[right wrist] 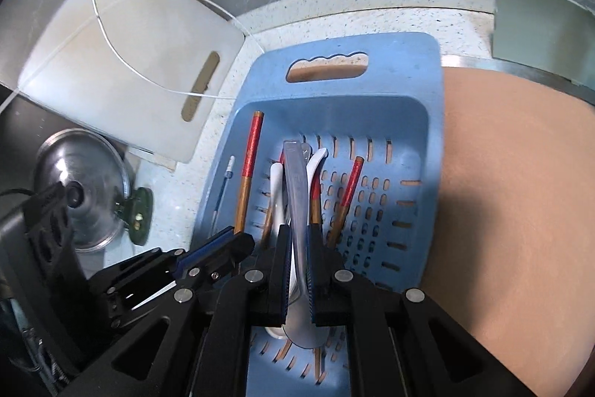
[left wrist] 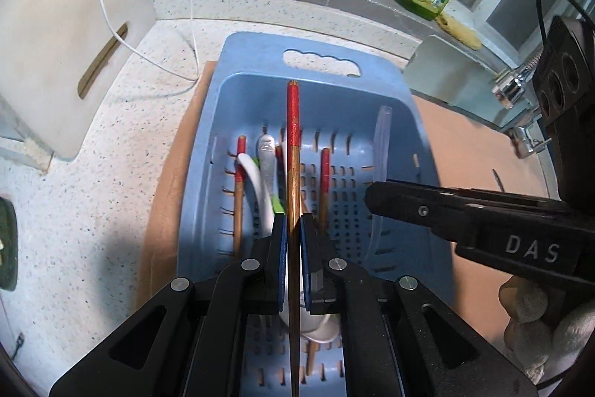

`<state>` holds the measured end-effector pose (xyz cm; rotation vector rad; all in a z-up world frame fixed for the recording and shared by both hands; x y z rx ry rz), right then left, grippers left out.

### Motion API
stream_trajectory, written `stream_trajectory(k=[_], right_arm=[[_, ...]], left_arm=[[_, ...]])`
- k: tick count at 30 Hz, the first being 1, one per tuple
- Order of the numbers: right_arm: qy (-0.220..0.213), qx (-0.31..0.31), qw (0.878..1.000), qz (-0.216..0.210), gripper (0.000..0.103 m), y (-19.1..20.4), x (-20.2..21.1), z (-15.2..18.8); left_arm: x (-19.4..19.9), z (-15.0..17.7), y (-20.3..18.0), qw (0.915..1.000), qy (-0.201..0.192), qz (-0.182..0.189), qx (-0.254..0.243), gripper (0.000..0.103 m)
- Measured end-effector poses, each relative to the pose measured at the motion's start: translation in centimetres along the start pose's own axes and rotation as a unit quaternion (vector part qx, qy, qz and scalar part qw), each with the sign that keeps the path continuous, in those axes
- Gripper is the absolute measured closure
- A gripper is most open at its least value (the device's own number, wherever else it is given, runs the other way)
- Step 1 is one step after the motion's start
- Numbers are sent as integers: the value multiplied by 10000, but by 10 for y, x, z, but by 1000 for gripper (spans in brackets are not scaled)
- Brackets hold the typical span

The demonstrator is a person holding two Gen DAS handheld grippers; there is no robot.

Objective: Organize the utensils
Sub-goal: 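Lift the chopstick and clear spoon and carry them to the blue basket with both tools, then lower the chopstick and clear spoon into the basket and open both tools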

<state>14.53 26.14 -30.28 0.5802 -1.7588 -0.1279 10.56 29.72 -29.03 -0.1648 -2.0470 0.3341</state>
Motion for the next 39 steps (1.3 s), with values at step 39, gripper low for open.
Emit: stream_trajectory(k=[39], right_arm=[[265, 306, 9981, 462, 83, -3, -18, -7]], left_arm=[[-19, 3, 13, 9987, 300, -409, 10, 87]])
Point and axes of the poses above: each gripper's, at about its wrist camera, not at the fingertips, and x roughly against the way its jaws point, y to its left, z to its underside, the point moved 10 cm from there along -x, roughly the way its jaws point, and after that the axes turned 6 degrees about z, right-handed, at the moved point
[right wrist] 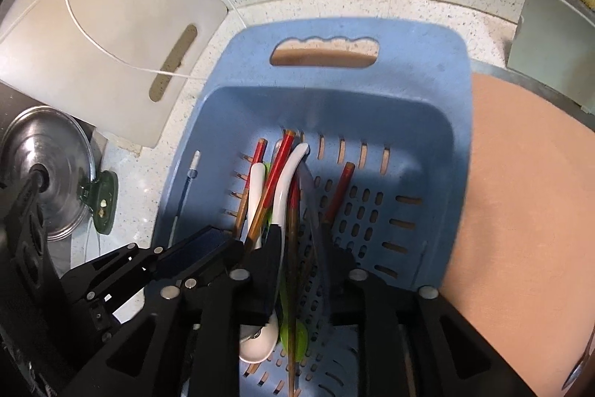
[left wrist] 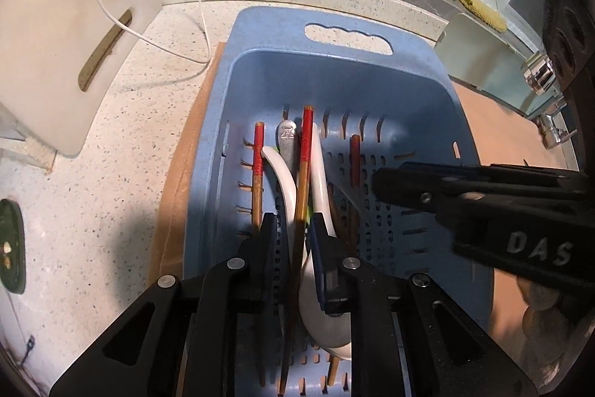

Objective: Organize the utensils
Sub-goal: 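Lower the chopstick and clear spoon into the basket and open both tools, then move both tools back over the steel spoon on the mat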

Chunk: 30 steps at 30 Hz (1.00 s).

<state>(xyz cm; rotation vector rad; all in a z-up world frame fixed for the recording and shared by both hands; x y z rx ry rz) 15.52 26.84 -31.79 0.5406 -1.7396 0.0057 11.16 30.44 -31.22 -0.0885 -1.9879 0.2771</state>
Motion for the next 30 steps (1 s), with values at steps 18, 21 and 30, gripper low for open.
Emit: stream_trajectory(k=[18, 21, 30], right_arm=[[-858, 338, 9956, 147, 70, -97, 113, 35], [-1044, 405, 9932, 310, 64, -120, 132, 42], [-1381, 238, 9895, 359, 58, -177, 174, 63]], left_arm=[[79, -3, -87, 9936, -679, -69, -898, 79], [88, -3, -110, 9913, -802, -13, -1042, 78], [95, -3, -179, 9834, -985, 109, -1519, 78]])
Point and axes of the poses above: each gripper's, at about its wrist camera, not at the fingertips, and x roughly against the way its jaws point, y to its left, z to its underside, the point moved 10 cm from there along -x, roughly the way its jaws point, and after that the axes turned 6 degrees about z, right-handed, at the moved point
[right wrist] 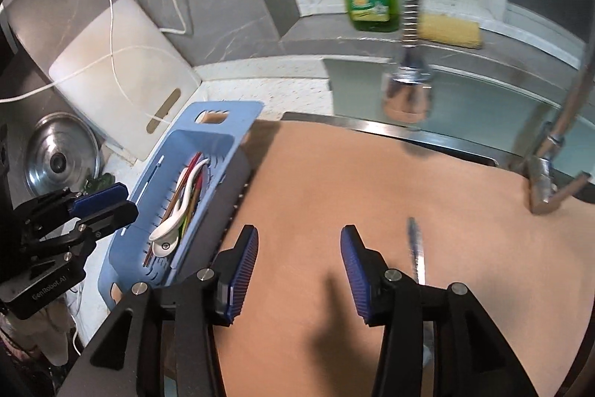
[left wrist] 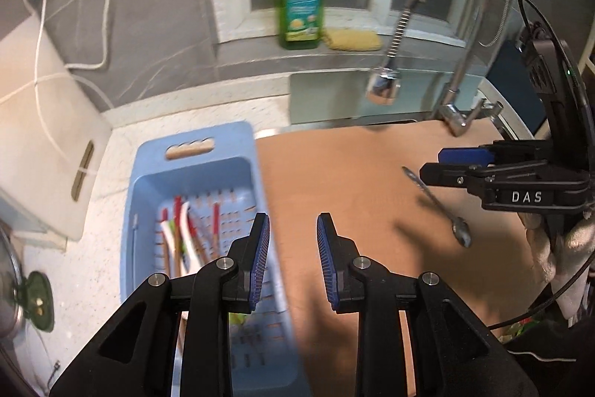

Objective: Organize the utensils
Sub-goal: 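Move both tools back over the steel spoon on the mat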

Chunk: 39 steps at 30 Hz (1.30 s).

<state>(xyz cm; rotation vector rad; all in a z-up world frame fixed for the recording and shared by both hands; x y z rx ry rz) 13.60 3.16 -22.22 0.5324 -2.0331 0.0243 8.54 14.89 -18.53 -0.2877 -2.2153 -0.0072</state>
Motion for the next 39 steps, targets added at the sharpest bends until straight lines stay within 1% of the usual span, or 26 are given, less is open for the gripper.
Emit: stream_trajectory(k=[2, 3, 4, 7, 10, 12, 14, 16, 19, 21, 22, 25, 27, 30, 31, 33, 35, 36, 39], right_arm=[[-109, -57, 9999, -9, 54, -11, 8, 1], [-161, -83, 9998, -5, 47, -17, 12, 2], [-247, -101, 9996, -21, 44, -23, 17, 3], [-364, -36, 9993, 1, 44, -34, 25, 7], [-492, 160, 9987, 6, 42, -44, 32, 13], [-487, 253, 9985, 25, 37, -51, 35, 19], [-421, 190, 9989, 39, 36, -63, 35, 25], [-346, 81, 9992, 170, 36, -79, 36, 31], [-239, -150, 9990, 345, 36, -104, 37, 38], [-127, -371, 9986, 355, 36, -120, 36, 44], [-35, -538, 9981, 304, 36, -129, 36, 48], [163, -733, 9971, 122, 36, -144, 33, 58], [260, -795, 9965, 23, 36, -150, 30, 66], [371, -978, 9941, -274, 37, -155, 25, 77], [438, -1042, 9927, -416, 40, -156, 22, 81], [538, -1134, 9901, -626, 43, -157, 17, 84], [596, -1201, 9880, -763, 45, -158, 13, 83], [649, -1210, 9871, -828, 49, -158, 11, 83], [852, -1042, 9852, -1062, 54, -151, 3, 81]], left_arm=[[-1, -2, -12, 10000, -13, 38, -50, 78], [-2, -4, -16, 10000, -17, 59, -66, 77], [-3, -5, -21, 9999, -18, 62, -91, 76], [-5, -7, -36, 9997, -32, -4, -253, 72], [-8, -9, -51, 9995, -40, 86, -302, 72], [-11, -10, -58, 9995, -39, 98, -283, 72], [-15, -9, -63, 9996, -24, 148, -227, 70], [-19, -7, -68, 9997, 6, 178, -169, 61], [-26, -1, -76, 9996, 66, 262, -47, 53], [-32, 4, -82, 9993, 143, 335, 45, 48], [-36, 7, -84, 9992, 189, 357, 79, 47], [-50, 17, -95, 9979, 342, 521, 180, 47], [-59, 22, -104, 9963, 440, 687, 255, 47], [-71, 29, -116, 9947, 562, 808, 311, 47], [-75, 32, -122, 9940, 600, 850, 340, 47], [-81, 39, -132, 9923, 681, 957, 403, 47], [-86, 45, -142, 9909, 732, 1043, 445, 47], [-90, 48, -147, 9901, 767, 1081, 458, 47], [-95, 54, -156, 9889, 840, 1103, 540, 47]])
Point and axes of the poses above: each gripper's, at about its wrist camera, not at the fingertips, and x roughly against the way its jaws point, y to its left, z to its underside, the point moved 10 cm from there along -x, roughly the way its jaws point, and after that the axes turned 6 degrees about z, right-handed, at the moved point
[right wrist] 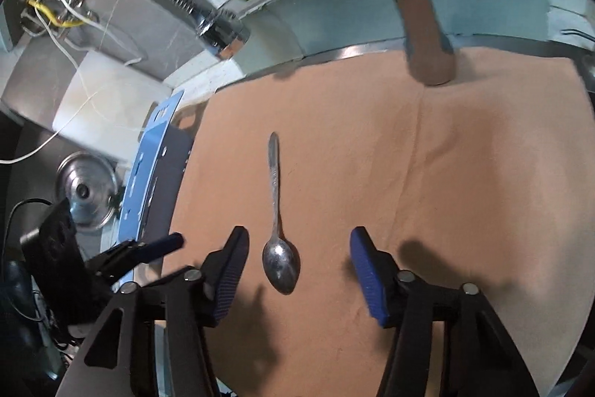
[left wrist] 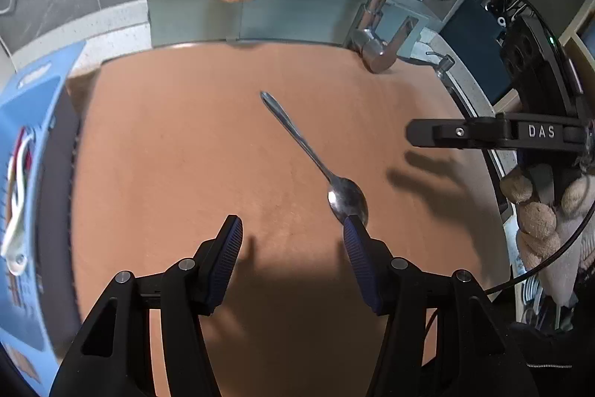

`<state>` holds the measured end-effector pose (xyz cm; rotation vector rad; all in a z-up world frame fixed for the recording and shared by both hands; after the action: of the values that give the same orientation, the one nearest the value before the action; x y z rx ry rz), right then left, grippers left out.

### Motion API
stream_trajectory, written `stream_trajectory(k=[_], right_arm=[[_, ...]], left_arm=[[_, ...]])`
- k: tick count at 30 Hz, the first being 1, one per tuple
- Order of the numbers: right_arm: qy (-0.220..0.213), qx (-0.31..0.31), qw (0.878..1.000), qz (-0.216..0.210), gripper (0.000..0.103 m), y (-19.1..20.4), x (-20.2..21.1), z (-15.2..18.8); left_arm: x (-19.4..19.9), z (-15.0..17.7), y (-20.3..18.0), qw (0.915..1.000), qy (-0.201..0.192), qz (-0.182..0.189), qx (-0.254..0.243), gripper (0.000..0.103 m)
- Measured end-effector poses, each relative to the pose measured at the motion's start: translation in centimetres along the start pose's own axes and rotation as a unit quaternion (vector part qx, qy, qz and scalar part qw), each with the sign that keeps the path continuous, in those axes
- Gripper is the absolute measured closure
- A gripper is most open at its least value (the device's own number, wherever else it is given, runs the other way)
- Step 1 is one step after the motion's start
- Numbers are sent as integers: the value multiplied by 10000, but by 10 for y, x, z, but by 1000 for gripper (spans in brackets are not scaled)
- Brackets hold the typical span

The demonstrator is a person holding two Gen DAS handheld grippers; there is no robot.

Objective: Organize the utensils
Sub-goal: 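Move both tools back over the steel spoon on the mat, then lower the left tool over the steel spoon bowl while the right tool approaches its handle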

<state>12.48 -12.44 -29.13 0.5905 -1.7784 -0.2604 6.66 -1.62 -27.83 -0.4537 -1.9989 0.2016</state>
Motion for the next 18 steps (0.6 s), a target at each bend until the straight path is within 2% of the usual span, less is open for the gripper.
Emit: stream_trajectory(k=[4, 18], right_arm=[[425, 181, 9986, -252, 61, 12, -21, 3], [1343, 22, 9898, -474, 64, 33, -67, 23]], left_arm=[[2, 4, 3, 9999, -12, -112, 125, 47], [31, 22, 44, 9959, -204, -505, 726, 47]])
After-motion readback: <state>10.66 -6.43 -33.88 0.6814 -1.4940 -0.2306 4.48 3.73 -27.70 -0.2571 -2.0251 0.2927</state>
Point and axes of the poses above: each gripper's, at about its wrist camera, not at the fingertips, and x roughly against the way its jaws point, y to its left, z to its underside, the point moved 10 cm from there along -x, roughly the way its jaws point, and after that the axes turned 6 degrees about z, right-handed, at the moved point
